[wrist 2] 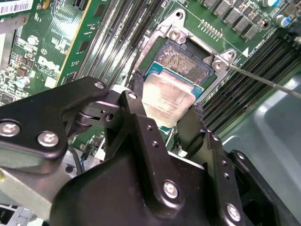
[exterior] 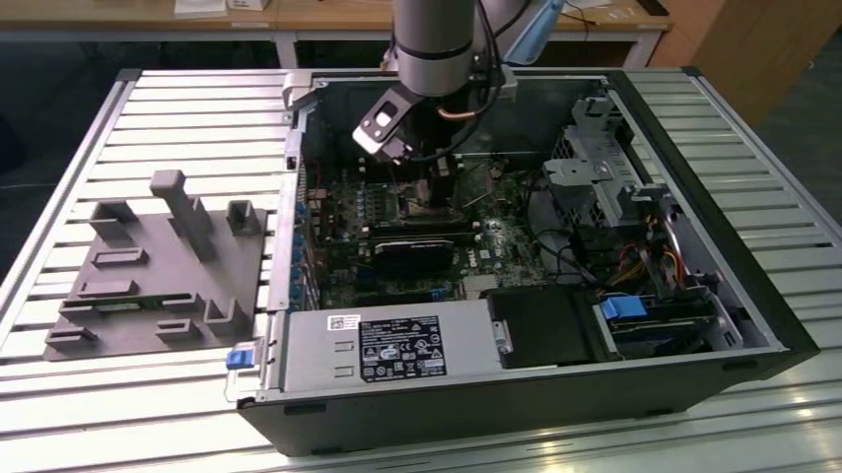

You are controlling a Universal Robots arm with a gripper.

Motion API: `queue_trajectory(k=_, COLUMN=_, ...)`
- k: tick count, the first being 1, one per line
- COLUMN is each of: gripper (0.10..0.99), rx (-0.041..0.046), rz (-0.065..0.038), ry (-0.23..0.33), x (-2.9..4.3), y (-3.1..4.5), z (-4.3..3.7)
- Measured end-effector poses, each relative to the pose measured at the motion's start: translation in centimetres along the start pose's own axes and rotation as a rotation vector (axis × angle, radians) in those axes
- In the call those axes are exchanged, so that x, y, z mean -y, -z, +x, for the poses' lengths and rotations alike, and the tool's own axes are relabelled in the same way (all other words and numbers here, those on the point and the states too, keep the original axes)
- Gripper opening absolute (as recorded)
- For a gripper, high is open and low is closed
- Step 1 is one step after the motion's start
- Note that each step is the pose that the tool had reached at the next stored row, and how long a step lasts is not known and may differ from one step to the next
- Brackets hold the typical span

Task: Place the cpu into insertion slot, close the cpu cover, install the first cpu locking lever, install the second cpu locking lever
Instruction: 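Place the cpu into insertion slot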

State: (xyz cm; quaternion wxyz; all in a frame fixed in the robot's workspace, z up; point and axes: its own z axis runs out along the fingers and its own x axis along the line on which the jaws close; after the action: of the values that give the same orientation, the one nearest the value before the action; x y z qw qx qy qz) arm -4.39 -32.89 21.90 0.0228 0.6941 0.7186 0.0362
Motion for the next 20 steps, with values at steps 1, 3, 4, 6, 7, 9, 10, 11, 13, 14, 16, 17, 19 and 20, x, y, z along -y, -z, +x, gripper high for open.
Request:
queue_trajectory(k=1, gripper=0.537, rx=-0.0003, rz=0.0, ry=0.003, x=0.05, y=-0.04, z=0.0)
queue_trajectory(k=3, gripper=0.537, rx=-0.0006, rz=0.0, ry=0.006, x=0.16, y=-0.12, z=0.01)
queue_trajectory(k=4, gripper=0.537, rx=-0.0006, rz=0.0, ry=0.006, x=0.24, y=-0.16, z=0.01)
queue_trajectory(k=6, gripper=0.537, rx=-0.0007, rz=0.0, ry=0.007, x=0.37, y=-0.27, z=0.02)
queue_trajectory(k=7, gripper=0.537, rx=-0.0008, rz=0.0, ry=0.008, x=0.42, y=-0.33, z=0.02)
queue_trajectory(k=9, gripper=0.537, rx=-0.0009, rz=0.0, ry=0.01, x=0.54, y=-0.45, z=0.03)
queue_trajectory(k=10, gripper=0.537, rx=-0.0009, rz=0.0, ry=0.01, x=0.59, y=-0.52, z=0.03)
queue_trajectory(k=11, gripper=0.537, rx=-0.0011, rz=0.0, ry=0.011, x=0.64, y=-0.6, z=0.03)
queue_trajectory(k=13, gripper=0.537, rx=-0.0011, rz=0.0, ry=0.012, x=0.75, y=-0.78, z=0.03)
queue_trajectory(k=14, gripper=0.537, rx=-0.0011, rz=0.0, ry=0.012, x=0.81, y=-0.85, z=0.03)
queue_trajectory(k=16, gripper=0.537, rx=-0.0012, rz=0.0, ry=0.014, x=0.93, y=-0.99, z=0.04)
queue_trajectory(k=17, gripper=0.537, rx=-0.0013, rz=0.0, ry=0.014, x=0.98, y=-1.07, z=0.05)
queue_trajectory(k=19, gripper=0.537, rx=-0.0013, rz=0.0, ry=0.015, x=1.03, y=-1.23, z=0.07)
queue_trajectory(k=20, gripper=0.537, rx=-0.0013, rz=0.0, ry=0.015, x=1.03, y=-1.27, z=0.07)
